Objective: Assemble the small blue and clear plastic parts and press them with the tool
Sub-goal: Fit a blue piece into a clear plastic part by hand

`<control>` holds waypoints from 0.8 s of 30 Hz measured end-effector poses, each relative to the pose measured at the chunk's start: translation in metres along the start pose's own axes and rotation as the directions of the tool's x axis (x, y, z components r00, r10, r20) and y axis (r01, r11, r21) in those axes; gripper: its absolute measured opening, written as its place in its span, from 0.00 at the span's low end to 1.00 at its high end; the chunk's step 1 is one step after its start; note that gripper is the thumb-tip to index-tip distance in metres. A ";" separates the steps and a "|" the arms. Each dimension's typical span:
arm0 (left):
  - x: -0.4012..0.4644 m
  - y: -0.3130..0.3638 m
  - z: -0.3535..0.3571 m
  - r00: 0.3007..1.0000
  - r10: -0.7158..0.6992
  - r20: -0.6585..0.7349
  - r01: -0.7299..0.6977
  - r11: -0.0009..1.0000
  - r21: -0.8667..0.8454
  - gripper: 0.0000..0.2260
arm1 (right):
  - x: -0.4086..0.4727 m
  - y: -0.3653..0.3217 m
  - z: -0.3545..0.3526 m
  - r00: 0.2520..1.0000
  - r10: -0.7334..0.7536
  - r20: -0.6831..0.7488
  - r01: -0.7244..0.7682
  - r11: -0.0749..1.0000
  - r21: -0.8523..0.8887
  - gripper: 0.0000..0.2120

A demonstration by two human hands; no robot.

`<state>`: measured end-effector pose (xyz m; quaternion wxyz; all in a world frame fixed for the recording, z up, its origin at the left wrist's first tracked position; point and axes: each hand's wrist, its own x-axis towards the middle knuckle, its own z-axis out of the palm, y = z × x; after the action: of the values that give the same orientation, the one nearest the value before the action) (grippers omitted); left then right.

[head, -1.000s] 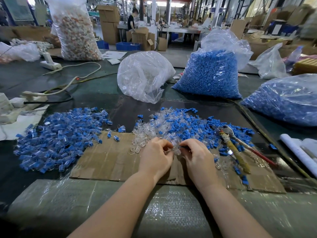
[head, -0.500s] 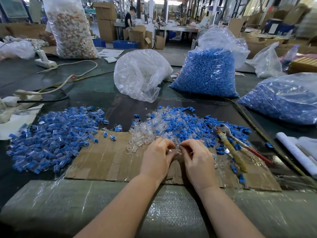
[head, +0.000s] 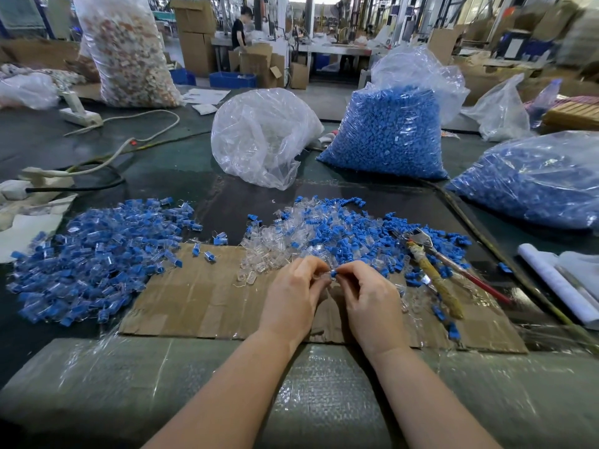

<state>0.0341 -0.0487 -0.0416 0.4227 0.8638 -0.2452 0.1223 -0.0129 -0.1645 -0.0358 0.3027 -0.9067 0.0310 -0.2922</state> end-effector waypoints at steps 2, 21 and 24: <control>0.000 -0.001 0.000 1.000 -0.010 -0.014 0.010 1.000 -0.011 0.05 | 0.000 0.000 0.000 1.000 0.014 0.002 -0.014 1.000 0.009 0.02; 0.002 0.000 -0.010 0.946 -0.305 0.107 0.316 0.803 -0.505 0.08 | -0.001 -0.005 -0.002 0.999 -0.021 0.026 0.021 1.000 0.008 0.04; 0.003 0.000 -0.011 0.934 -0.322 0.154 0.349 0.730 -0.588 0.08 | -0.001 -0.005 0.000 1.000 -0.027 0.003 0.027 0.999 -0.027 0.05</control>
<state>0.0363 -0.0408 -0.0338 0.6867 0.7145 -0.1201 -0.0590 -0.0143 -0.1602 -0.0337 0.2864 -0.9114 0.0226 -0.2947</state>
